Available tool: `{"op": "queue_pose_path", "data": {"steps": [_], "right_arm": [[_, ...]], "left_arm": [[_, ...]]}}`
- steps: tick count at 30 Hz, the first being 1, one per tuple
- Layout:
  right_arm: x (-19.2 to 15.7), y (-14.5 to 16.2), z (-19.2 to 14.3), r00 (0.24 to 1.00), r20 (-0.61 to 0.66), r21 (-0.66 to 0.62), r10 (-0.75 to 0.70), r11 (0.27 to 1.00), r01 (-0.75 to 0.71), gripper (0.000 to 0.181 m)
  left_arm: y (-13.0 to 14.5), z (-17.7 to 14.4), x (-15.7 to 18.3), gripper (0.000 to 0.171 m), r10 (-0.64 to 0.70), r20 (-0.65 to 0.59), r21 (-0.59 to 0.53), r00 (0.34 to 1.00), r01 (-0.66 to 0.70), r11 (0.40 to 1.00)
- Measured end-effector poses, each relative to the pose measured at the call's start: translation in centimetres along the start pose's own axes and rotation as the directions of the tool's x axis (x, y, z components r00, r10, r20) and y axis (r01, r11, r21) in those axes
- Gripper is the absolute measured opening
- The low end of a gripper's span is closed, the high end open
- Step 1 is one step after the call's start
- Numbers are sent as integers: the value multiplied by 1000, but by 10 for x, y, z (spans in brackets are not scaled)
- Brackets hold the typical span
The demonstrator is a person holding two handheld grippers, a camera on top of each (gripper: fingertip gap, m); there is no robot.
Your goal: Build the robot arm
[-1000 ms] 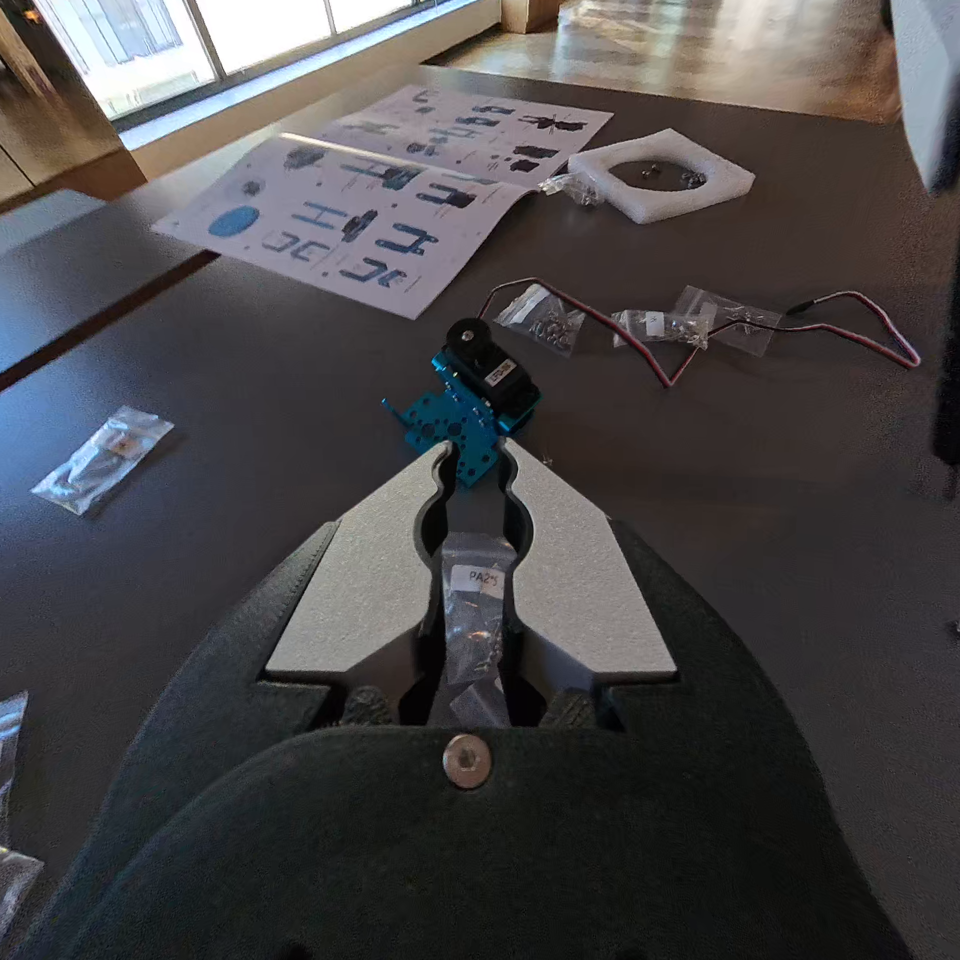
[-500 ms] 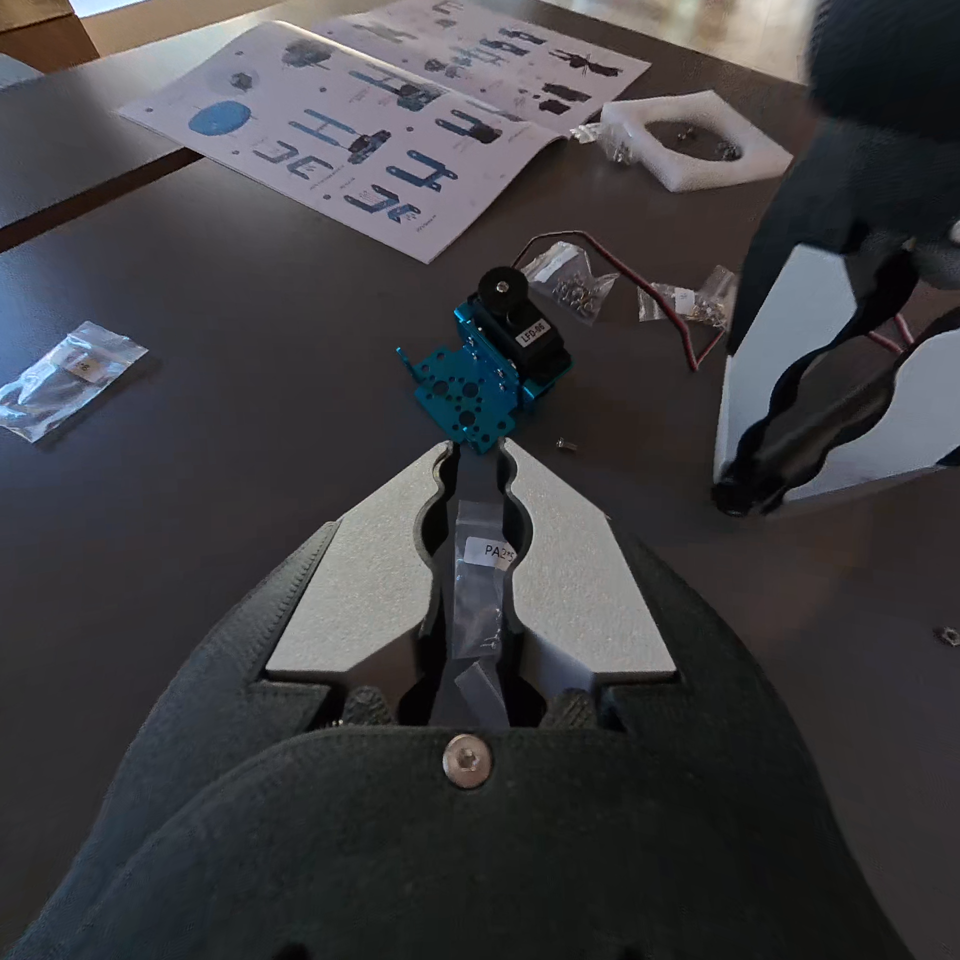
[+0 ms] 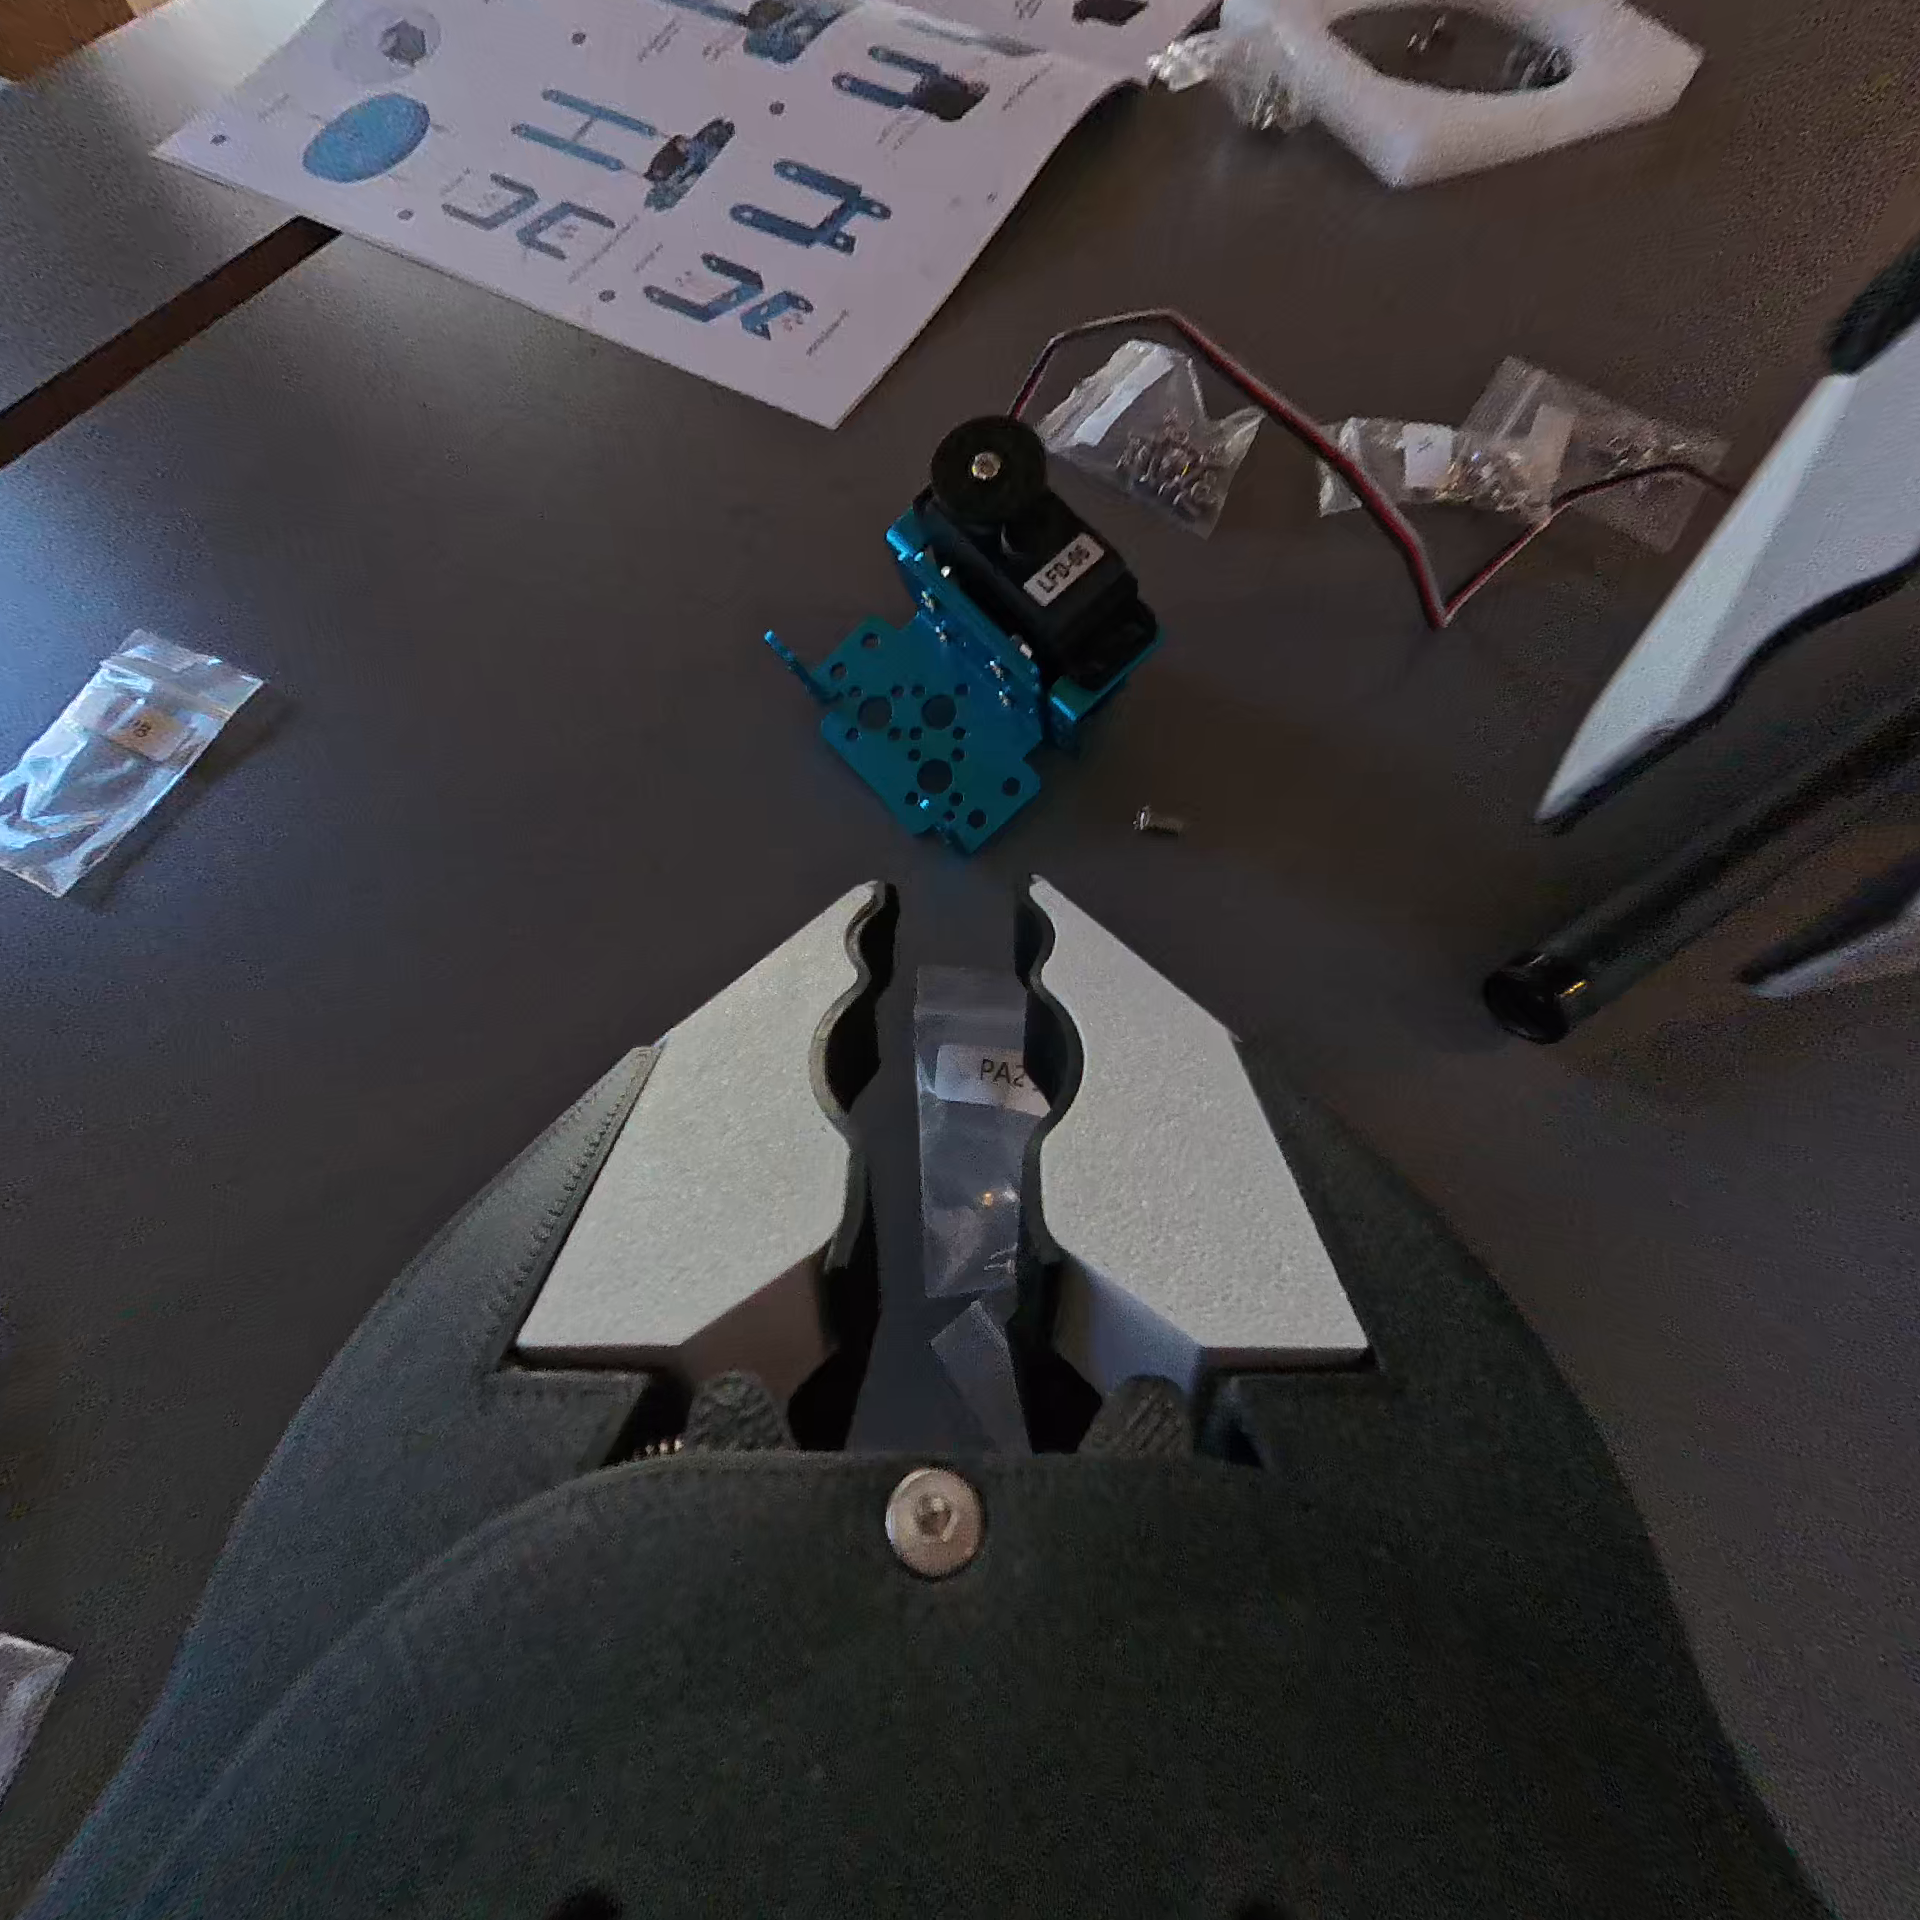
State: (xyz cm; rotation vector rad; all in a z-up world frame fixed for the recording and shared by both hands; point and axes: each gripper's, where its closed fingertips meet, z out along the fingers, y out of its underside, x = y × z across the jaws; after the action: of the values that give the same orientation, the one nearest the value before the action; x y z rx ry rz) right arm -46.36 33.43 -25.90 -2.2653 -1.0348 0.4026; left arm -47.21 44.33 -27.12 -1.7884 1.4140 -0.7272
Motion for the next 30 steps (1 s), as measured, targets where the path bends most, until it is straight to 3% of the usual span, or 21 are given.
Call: {"op": "queue_pose_path", "data": {"steps": [2,4,5,7,9,12,15,18,20,25,28,30], "right_arm": [[-8,28,-2,999,27,-90,-42,995,45,41],[-6,55,-2,999,38,-188,-16,982,23,33],[-8,51,-4,998,56,-149,-11,989,19,18],[-9,53,-7,995,96,-167,24,986,-8,18],[-1,45,-27,990,115,-107,80,992,-68,17],[38,41,-81,965,88,9,248,968,-250,17],[93,71,-117,896,-29,53,444,895,-442,17],[128,122,-115,818,-148,-46,556,822,-567,17],[136,139,-108,782,-177,-79,597,784,-616,17],[137,152,-93,746,-205,-113,633,742,-661,17],[140,151,-98,749,-237,-105,619,750,-653,25],[150,134,-112,768,-304,-40,563,798,-601,31]], "left_arm": [[-1,-1,-1,20,14,21,7,1000,-15,1000],[-5,-3,-1,17,-11,18,45,1000,11,999],[-6,-3,0,16,-31,7,52,999,30,998],[-11,-5,0,16,-55,-2,67,998,55,996],[-15,-7,2,15,-62,-11,88,998,63,994],[-17,-7,3,18,-31,-4,99,1000,31,995],[-13,2,3,24,53,-13,72,998,-52,996],[-16,11,8,27,87,-52,56,995,-85,995],[-20,13,6,25,82,-54,49,995,-79,996],[-31,11,0,26,132,-65,36,989,-130,991],[-28,19,-4,27,102,-110,21,989,-100,995],[-20,25,-2,23,72,-165,7,984,-71,997]]}}
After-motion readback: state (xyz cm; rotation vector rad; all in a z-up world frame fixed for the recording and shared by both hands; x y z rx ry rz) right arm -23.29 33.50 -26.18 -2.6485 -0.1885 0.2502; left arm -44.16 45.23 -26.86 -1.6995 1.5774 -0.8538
